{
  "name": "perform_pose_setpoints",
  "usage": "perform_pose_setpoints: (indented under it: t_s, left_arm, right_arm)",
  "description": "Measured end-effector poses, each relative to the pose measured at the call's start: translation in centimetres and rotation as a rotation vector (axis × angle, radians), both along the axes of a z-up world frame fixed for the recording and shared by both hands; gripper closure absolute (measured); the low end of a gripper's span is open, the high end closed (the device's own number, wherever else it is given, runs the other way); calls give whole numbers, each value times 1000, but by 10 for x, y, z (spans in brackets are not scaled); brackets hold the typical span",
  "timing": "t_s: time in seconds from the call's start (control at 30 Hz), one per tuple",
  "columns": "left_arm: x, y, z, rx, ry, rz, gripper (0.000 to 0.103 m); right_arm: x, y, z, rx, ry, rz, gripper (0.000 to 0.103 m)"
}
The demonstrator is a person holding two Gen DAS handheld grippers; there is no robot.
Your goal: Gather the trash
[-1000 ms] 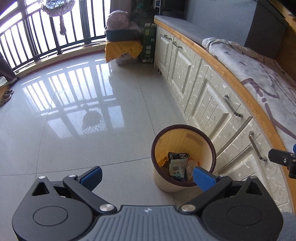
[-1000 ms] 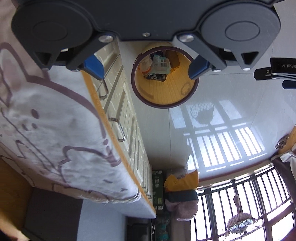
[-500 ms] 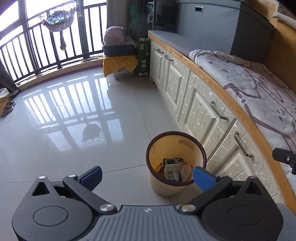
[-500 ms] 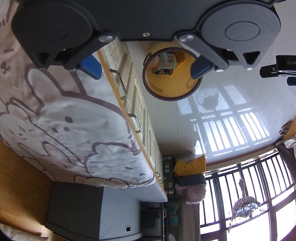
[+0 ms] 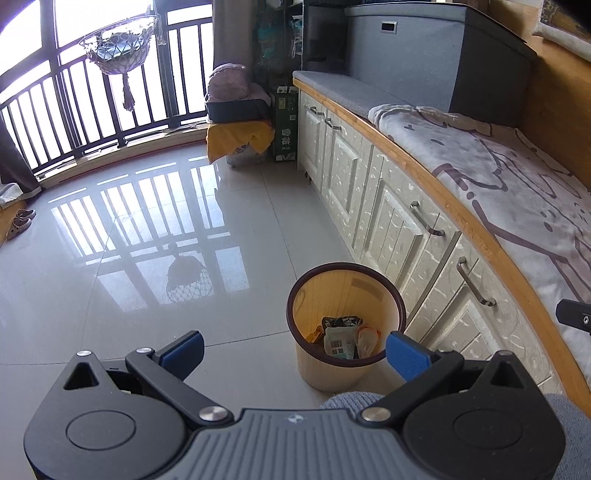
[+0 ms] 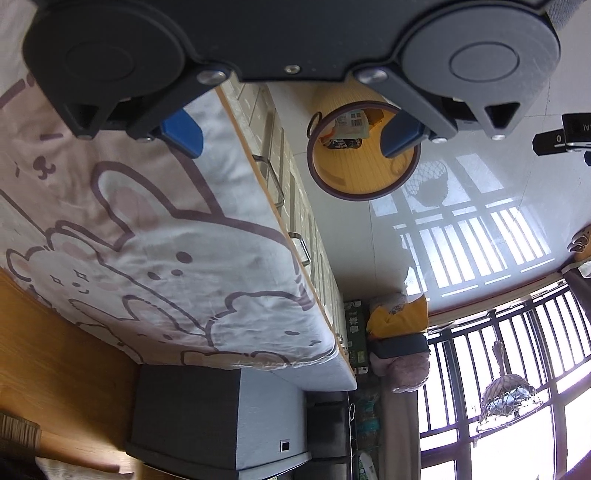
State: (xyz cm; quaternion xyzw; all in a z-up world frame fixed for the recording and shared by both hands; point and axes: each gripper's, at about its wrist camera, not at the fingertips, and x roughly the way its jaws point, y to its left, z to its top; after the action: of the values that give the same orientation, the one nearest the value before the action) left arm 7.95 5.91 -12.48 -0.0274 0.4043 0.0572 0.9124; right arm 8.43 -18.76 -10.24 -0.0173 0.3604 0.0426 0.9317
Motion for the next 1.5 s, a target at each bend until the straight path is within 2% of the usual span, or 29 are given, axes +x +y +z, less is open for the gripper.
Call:
perform_pose_setpoints:
  t_s: [0.53,1.5]
  left_arm:
    - [-5,-9,-5,20,-14,-8,0]
    - [-11,-12,-4,26,-73,-5,0]
  right_arm:
    - [-5,9,-10,-27,0,29,0]
    - [-11,11,-11,-32,-50,24,0]
